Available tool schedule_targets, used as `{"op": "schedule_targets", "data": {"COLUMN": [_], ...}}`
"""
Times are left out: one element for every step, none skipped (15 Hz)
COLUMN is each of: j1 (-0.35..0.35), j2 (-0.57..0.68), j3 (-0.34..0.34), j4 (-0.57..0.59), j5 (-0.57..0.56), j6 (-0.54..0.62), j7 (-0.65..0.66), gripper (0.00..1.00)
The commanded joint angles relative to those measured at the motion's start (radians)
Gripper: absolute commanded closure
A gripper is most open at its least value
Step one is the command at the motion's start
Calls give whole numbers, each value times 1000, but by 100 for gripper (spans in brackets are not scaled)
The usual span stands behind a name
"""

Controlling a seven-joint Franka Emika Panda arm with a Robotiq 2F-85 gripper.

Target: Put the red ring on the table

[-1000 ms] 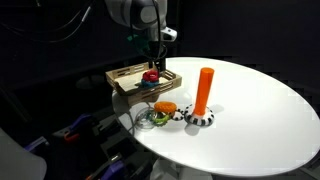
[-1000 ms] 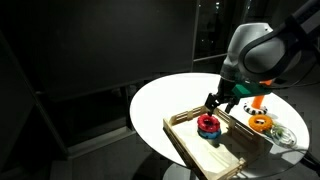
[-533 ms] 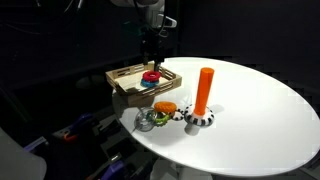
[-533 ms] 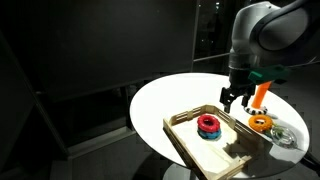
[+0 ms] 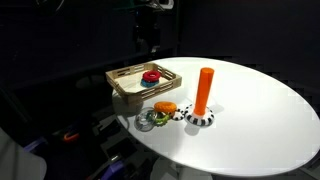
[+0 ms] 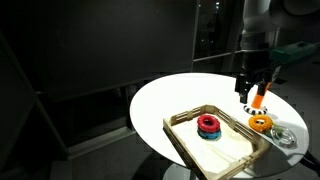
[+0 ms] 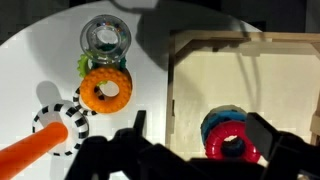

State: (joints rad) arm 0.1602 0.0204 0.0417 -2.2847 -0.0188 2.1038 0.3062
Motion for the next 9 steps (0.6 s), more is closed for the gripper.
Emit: {"op": "schedule_targets", "data": {"j1": [-27, -29, -31, -32, -31, -31, -32, -32, -32], "j2": [-95, -109, -120, -123, -85, -90, -89, -87, -83], "j3": [21, 23, 25, 27, 31, 32, 34, 35, 36], "j4": [-37, -39, -42, -42, -21, -22, -22, -22, -22], "j5": [-13, -12, -12, -7, 2, 2, 2, 2, 1], "j6": [-46, -54, -58, -60, -43, -44, -44, -44, -44], "j7": [-21, -22, -21, -26, -3, -3, -3, -3, -2], "gripper": [0, 0, 0, 0, 0, 0, 0, 0, 0]}}
